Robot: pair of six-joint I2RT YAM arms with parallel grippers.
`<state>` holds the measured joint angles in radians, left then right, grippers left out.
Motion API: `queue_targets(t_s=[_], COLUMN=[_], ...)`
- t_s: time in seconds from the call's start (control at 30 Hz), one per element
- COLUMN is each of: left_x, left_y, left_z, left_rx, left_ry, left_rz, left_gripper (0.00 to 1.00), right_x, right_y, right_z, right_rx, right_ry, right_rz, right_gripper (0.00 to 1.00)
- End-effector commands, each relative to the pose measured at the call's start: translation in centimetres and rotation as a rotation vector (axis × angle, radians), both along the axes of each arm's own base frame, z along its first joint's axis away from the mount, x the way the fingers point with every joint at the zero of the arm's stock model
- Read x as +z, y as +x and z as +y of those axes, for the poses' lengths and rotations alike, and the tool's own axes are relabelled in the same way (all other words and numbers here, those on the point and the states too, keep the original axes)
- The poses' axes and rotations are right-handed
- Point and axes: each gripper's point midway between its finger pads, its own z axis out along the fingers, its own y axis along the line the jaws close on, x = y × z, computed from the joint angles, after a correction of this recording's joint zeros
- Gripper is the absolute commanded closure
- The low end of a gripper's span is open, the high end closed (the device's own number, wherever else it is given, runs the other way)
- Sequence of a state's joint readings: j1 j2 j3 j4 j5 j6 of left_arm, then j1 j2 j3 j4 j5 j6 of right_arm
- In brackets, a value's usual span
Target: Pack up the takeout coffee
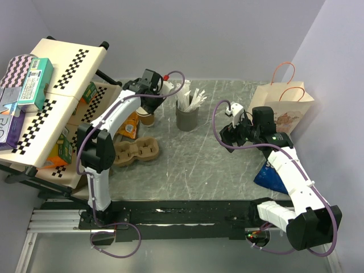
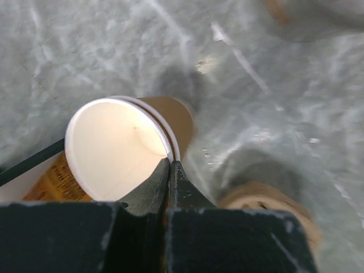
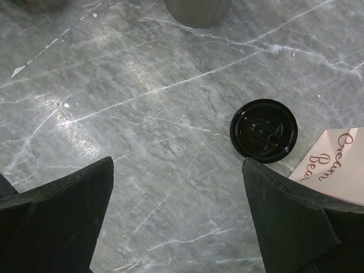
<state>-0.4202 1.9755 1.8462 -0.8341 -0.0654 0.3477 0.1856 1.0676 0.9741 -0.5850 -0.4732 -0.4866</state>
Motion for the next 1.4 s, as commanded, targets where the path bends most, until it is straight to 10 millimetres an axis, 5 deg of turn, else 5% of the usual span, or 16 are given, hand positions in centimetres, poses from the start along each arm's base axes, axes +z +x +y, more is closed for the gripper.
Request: queue_targets(t_s=[0.0,0.03,0.23,0.37,0.5,0.57,0.6,0.67,0.8,0.83,1.03,1.17,1.37], left_x=[4.0,4.6,2.9,2.8,4.0,5.3,4.8,5.4,5.6,4.3,4.8,5.1,5.2], left_y=[-1.6,-1.3,1.9,-0.9,1.9,2.1,-0.2,-1.0,-1.1,-1.5,-5.3,-9.0,-12.8], left_z=[-4.0,-5.3,-0.5,-4.7,-1.1,-2.4,-4.1,-5.1,-4.1,-4.0,-5.1,-6.5,-9.4], left_rx=[-0.067,-0.094,0.019,-0.131,-0.039,-0.052,-0.110,-0.092,-0.018,-0.004,-0.031,-0.083,-0.134], left_ry=[-0.165,-0.161,-0.032,-0.036,0.116,-0.044,-0.140,-0.197,-0.208,-0.214,-0.293,-0.354,-0.441], left_rz=[0.040,-0.017,-0.077,-0.069,-0.210,-0.120,0.004,0.040,-0.035,-0.022,-0.019,-0.001,0.051], left_gripper=[0.99,0.99,0.99,0.99,0.99,0.99,0.99,0.99,0.99,0.99,0.99,0.99,0.99], right_x=[1.4,1.3,1.5,1.0,1.4,1.4,1.4,1.4,3.4,3.8,3.0,4.0,2.5], right_y=[0.5,0.5,0.6,0.5,0.7,0.7,0.7,0.9,2.1,2.3,3.1,3.5,2.5], right_z=[0.6,0.6,0.5,0.5,0.6,0.6,0.6,0.5,1.0,1.4,3.8,5.9,8.3], right_rx=[0.013,0.013,0.010,0.011,0.009,0.009,0.010,-0.001,-0.087,-0.135,-0.274,-0.282,-0.304], right_ry=[0.029,0.026,0.024,0.021,0.032,0.026,0.024,0.026,0.120,0.182,0.402,0.443,0.544], right_rz=[-0.044,-0.044,-0.050,-0.041,-0.046,-0.043,-0.039,-0.038,-0.032,0.003,0.228,0.217,0.319], right_gripper=[0.00,0.00,0.00,0.00,0.00,0.00,0.00,0.00,0.00,0.00,0.00,0.00,0.00])
